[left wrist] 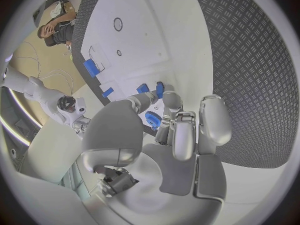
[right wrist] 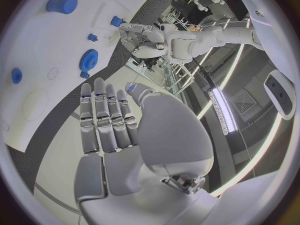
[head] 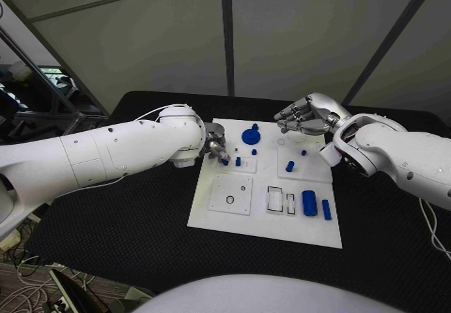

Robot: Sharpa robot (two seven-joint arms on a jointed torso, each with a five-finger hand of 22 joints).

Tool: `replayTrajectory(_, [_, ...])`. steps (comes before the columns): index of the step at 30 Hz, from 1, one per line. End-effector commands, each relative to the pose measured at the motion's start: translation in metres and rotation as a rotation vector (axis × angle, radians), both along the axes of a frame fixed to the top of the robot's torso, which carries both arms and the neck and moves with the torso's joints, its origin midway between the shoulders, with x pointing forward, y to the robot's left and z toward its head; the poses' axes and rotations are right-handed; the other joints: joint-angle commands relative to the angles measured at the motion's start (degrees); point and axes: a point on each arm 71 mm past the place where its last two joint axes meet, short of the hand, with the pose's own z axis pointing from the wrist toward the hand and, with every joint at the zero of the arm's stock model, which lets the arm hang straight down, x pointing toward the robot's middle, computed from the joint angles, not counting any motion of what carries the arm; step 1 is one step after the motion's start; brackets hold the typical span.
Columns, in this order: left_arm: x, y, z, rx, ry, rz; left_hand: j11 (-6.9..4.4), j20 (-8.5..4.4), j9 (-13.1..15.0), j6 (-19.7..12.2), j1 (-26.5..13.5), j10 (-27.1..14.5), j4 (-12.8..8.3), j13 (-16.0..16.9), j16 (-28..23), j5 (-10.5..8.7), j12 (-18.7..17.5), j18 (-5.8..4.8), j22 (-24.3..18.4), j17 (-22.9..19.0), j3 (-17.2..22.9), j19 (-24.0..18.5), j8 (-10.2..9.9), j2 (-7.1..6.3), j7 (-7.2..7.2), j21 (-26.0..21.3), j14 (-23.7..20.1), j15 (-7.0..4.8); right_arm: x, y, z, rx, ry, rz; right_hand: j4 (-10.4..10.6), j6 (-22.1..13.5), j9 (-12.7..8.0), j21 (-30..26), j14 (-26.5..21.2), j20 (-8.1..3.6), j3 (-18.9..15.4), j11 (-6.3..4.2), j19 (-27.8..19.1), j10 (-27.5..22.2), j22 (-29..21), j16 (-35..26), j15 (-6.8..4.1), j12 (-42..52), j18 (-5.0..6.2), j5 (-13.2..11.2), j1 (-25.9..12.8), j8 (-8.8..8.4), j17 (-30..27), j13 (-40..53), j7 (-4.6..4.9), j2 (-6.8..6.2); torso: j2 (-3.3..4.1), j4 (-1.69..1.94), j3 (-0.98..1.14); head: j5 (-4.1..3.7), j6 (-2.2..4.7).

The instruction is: Assemble the parts on the task board

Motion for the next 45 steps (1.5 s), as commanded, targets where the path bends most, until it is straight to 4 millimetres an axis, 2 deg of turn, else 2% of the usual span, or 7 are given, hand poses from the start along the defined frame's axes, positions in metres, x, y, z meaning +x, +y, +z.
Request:
replayTrajectory(1, [-0.001,0.002,-0.007,0.055,0.064,-0.02,-1.73,-0.15,0.04,0.05,-0.07,2.11,-5.62,-0.05,0.22,0.26,0.13,-3.34,7.61,10.24,5.99,0.1,0.18,0.32,-0.3,-0.19,4.57,-0.4,0.0,0.001,0.001,0.003,-0.005,0.011,-0.05,0.02,0.06,-0.23,-0.35,0.36,0.22,0.01,0.13,-0.54,-0.07,-0.09,-0.01,0.12,0.7,0.18,-0.36,-0.22,-0.07,-0.05,0.22,0.2,0.05,-0.05,-0.01,-0.09,-0.25])
replayTrajectory(16, [0.004,-0.005,-0.01,0.077,0.095,-0.036,-1.73,-0.16,0.13,0.04,-0.17,2.15,-5.61,0.03,0.23,0.25,0.17,-3.35,7.63,10.25,6.08,0.11,0.24,0.33,-0.29,-0.17,4.58,-0.4,0.0,0.001,0.001,0.003,-0.004,0.011,-0.05,0.02,0.06,-0.23,-0.35,0.36,0.22,0.01,0.13,-0.54,-0.07,-0.09,-0.01,0.12,0.7,0.18,-0.36,-0.22,-0.07,-0.05,0.22,0.2,0.0,0.02,-0.02,-0.22,-0.43])
replayTrajectory(24, [0.006,-0.005,-0.01,0.082,0.098,-0.033,-1.83,-0.19,0.86,0.3,-1.97,2.59,-4.94,0.3,0.24,0.13,0.41,-3.43,7.83,10.28,6.05,0.23,0.8,0.36,-0.53,0.11,4.6,-0.42,0.0,0.001,0.001,0.003,-0.004,0.011,-0.05,0.02,0.06,-0.23,-0.35,0.36,0.22,0.01,0.13,-0.54,-0.07,-0.09,-0.01,0.12,0.7,0.18,-0.36,-0.22,-0.07,-0.05,0.22,0.2,0.0,0.1,-0.02,-0.32,-0.52])
replayTrajectory(31, [0.009,-0.002,-0.009,0.08,0.089,-0.018,-2.14,-0.32,1.75,1.43,-9.22,3.14,-0.5,0.96,0.25,-0.38,1.17,-3.49,8.0,10.31,0.48,0.36,1.01,-0.54,-1.04,0.15,4.63,-0.6,0.0,0.001,0.001,0.002,-0.003,0.011,-0.05,0.02,0.06,-0.23,-0.35,0.36,0.22,0.01,0.13,-0.54,-0.07,-0.09,-0.01,0.12,0.7,0.18,-0.36,-0.22,-0.07,-0.05,0.22,0.2,0.0,0.06,-0.02,-0.16,-0.41])
replayTrajectory(34, [0.009,-0.001,-0.009,0.08,0.087,-0.015,-2.21,-0.38,1.93,1.97,-11.3,3.25,1.02,1.33,0.25,-0.42,1.55,-3.53,8.11,10.33,-2.04,0.48,0.97,-0.46,-1.16,0.3,4.64,-0.66,0.0,0.001,0.001,0.002,-0.003,0.01,-0.05,0.02,0.06,-0.23,-0.35,0.36,0.22,0.01,0.13,-0.54,-0.07,-0.09,-0.01,0.12,0.7,0.18,-0.36,-0.22,-0.07,-0.05,0.22,0.2,0.0,0.05,-0.03,0.05,0.51])
replayTrajectory(35, [0.009,-0.001,-0.009,0.08,0.087,-0.014,-2.22,-0.39,2.01,2.16,-11.94,3.27,1.5,1.42,0.26,-0.47,1.65,-3.54,8.12,10.34,-3.08,0.5,0.99,-0.52,-1.17,0.29,4.64,-0.67,0.0,0.001,0.001,0.002,-0.003,0.01,-0.05,0.02,0.06,-0.23,-0.35,0.36,0.22,0.01,0.13,-0.54,-0.07,-0.09,-0.01,0.12,0.7,0.18,-0.36,-0.22,-0.07,-0.05,0.22,0.2,-0.01,0.05,-0.03,0.11,0.53])
replayTrajectory(45, [0.01,0.001,-0.009,0.081,0.084,-0.009,-2.38,-0.53,2.64,2.8,-13.15,3.24,3.1,1.92,0.25,-0.36,2.14,-3.56,8.27,10.36,-8.64,0.67,0.93,0.3,-1.41,0.27,4.65,-0.81,0.0,0.0,0.001,0.001,0.0,0.011,-0.19,0.01,0.06,-0.39,-0.4,0.39,0.33,0.02,0.16,-0.58,-0.07,-0.08,-0.02,0.13,0.7,0.24,-0.35,-0.21,-0.13,-0.05,0.24,0.15,0.0,0.08,-0.03,0.0,0.67])
